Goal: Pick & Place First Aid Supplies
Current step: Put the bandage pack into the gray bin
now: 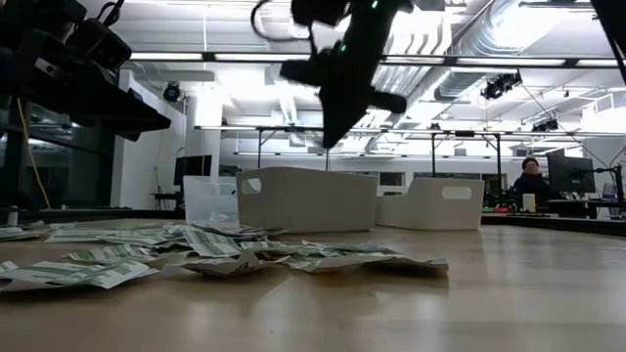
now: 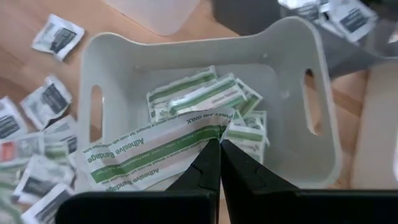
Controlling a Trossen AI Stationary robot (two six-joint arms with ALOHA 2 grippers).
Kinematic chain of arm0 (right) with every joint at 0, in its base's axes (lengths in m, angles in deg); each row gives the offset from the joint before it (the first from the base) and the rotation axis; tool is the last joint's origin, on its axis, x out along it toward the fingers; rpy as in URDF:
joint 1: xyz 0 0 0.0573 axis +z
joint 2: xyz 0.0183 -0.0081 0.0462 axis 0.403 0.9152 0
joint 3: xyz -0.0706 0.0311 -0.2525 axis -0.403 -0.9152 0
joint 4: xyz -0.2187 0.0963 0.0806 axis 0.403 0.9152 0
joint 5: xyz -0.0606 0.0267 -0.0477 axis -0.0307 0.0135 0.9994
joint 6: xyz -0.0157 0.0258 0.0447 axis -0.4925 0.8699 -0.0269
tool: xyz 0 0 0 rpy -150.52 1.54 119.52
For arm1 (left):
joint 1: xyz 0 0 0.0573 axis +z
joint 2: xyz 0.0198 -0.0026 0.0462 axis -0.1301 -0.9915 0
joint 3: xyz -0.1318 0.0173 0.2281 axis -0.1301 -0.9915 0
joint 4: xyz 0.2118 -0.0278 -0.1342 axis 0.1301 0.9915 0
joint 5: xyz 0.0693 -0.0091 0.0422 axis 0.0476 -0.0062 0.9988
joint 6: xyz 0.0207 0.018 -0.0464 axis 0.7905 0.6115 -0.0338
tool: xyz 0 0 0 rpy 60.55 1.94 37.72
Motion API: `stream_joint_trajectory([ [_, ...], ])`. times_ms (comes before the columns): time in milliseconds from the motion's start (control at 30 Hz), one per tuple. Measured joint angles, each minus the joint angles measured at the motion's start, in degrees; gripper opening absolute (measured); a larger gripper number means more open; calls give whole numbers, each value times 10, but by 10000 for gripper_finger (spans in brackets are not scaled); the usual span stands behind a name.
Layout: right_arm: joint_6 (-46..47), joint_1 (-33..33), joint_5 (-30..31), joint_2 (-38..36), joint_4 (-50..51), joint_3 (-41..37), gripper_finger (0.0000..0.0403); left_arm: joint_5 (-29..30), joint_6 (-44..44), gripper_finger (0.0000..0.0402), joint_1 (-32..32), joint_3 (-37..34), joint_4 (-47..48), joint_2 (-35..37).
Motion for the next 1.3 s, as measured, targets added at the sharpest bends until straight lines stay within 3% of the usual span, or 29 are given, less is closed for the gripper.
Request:
stream_joint_trajectory([
  [633, -31, -37, -67, 64, -25, 0, 6, 0, 0, 149, 0, 0, 0, 0],
  [1067, -47, -36, -77, 63, -32, 0, 120, 0, 0, 149, 0, 0, 0, 0],
  [1300, -64, -6, -113, 30, -20, 0, 129, 0, 0, 149, 0, 0, 0, 0],
])
